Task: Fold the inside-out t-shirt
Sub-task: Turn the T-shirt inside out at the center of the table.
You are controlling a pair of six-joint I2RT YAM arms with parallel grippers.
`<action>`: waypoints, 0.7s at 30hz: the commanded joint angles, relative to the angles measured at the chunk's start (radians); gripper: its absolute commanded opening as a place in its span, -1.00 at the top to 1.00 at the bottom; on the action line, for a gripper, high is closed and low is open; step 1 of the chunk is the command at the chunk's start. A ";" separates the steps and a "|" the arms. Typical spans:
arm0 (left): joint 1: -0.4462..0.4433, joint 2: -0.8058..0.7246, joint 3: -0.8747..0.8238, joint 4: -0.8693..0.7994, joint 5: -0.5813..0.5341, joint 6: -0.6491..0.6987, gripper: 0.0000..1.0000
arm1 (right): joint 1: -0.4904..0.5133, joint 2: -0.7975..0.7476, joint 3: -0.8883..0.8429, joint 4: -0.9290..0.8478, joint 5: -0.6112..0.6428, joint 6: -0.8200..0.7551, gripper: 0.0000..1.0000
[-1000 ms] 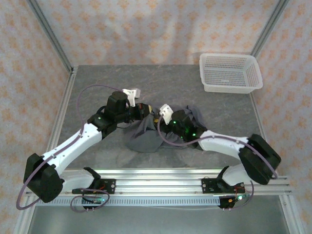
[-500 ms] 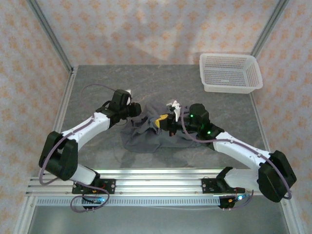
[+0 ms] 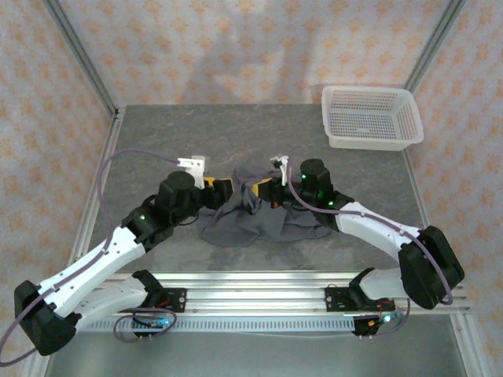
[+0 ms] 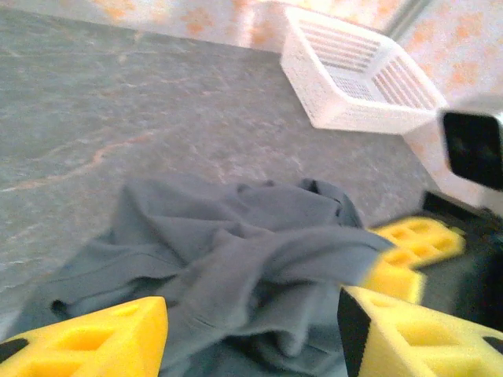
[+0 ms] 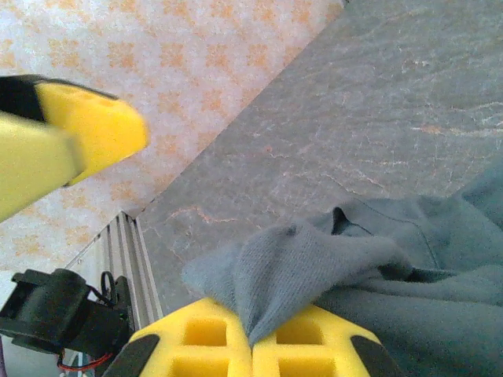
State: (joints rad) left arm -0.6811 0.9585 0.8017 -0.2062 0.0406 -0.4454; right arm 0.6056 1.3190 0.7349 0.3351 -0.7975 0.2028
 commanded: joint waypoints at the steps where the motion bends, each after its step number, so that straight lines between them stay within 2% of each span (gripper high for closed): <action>1: -0.055 0.089 -0.004 -0.005 -0.145 -0.010 -0.19 | -0.003 0.012 0.056 0.019 -0.035 0.021 1.00; 6: -0.045 0.266 0.087 -0.042 -0.239 -0.033 -0.16 | -0.004 0.010 0.070 0.006 -0.145 0.009 1.00; 12: 0.023 0.378 0.125 0.010 -0.073 -0.032 -0.16 | -0.003 -0.041 0.048 -0.005 -0.164 -0.001 1.00; 15: 0.052 0.405 0.116 0.033 -0.046 -0.051 -0.13 | -0.004 -0.048 0.046 0.002 -0.195 0.012 1.00; 17: 0.066 0.405 0.106 0.053 -0.024 -0.057 0.06 | -0.004 -0.056 0.042 -0.009 -0.196 0.009 1.00; 20: 0.086 0.395 0.103 0.087 0.091 -0.030 0.83 | -0.008 -0.073 0.032 -0.045 -0.136 -0.018 1.00; 21: 0.093 0.387 0.103 0.110 0.164 -0.018 1.00 | -0.020 -0.076 0.025 -0.053 -0.109 -0.022 1.00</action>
State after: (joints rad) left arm -0.6121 1.3640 0.9020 -0.1520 0.0776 -0.4835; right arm 0.6022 1.2873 0.7692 0.2749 -0.9245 0.2092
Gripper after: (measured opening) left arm 0.057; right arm 0.041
